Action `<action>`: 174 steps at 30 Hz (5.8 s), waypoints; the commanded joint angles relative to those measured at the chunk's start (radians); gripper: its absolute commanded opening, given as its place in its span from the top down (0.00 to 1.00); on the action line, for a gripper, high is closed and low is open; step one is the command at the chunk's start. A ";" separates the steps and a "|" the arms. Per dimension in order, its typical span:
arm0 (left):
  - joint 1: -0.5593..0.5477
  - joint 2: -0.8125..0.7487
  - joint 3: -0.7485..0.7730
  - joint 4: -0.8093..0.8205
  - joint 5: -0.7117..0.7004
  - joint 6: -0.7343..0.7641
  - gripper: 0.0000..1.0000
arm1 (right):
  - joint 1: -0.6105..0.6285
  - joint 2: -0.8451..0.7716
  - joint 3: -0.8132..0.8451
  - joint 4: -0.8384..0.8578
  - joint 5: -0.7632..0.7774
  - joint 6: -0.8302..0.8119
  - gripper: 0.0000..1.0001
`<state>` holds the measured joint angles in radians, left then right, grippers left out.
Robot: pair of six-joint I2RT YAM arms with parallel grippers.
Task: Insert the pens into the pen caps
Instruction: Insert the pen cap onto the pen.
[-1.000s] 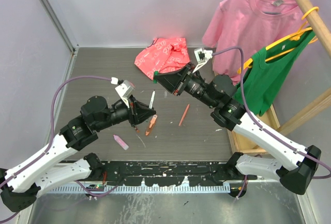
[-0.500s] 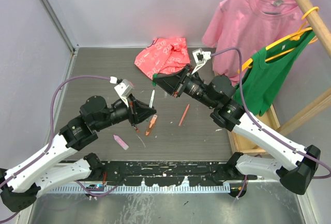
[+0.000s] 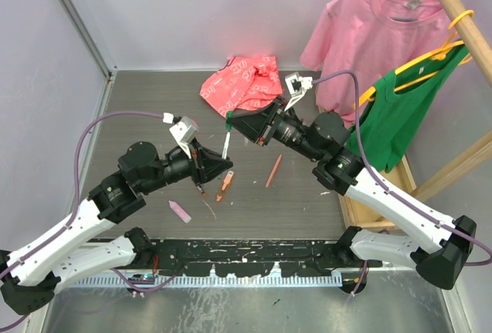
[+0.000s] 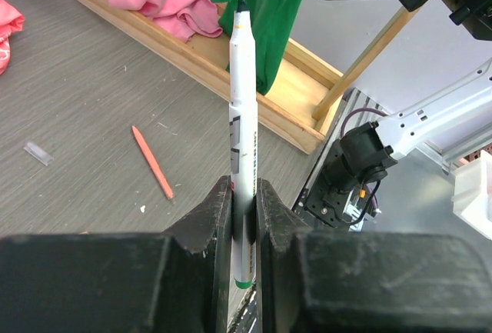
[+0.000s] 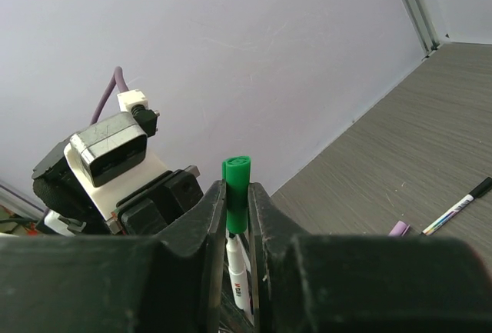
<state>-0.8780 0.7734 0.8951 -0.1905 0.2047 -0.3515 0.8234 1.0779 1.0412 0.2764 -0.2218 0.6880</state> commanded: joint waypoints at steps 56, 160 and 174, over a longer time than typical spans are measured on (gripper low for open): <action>-0.004 -0.008 0.034 0.089 -0.011 0.000 1.00 | 0.003 -0.050 -0.020 0.139 0.048 0.012 1.00; -0.004 0.011 0.083 0.142 -0.069 0.047 1.00 | 0.006 -0.064 0.021 -0.007 -0.023 -0.115 0.55; -0.004 0.014 0.064 0.135 0.034 0.046 1.00 | 0.007 -0.069 0.094 -0.019 0.002 -0.173 0.47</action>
<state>-0.8871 0.7952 0.9485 -0.0952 0.2020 -0.3202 0.8249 1.0187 1.0763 0.2226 -0.2329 0.5392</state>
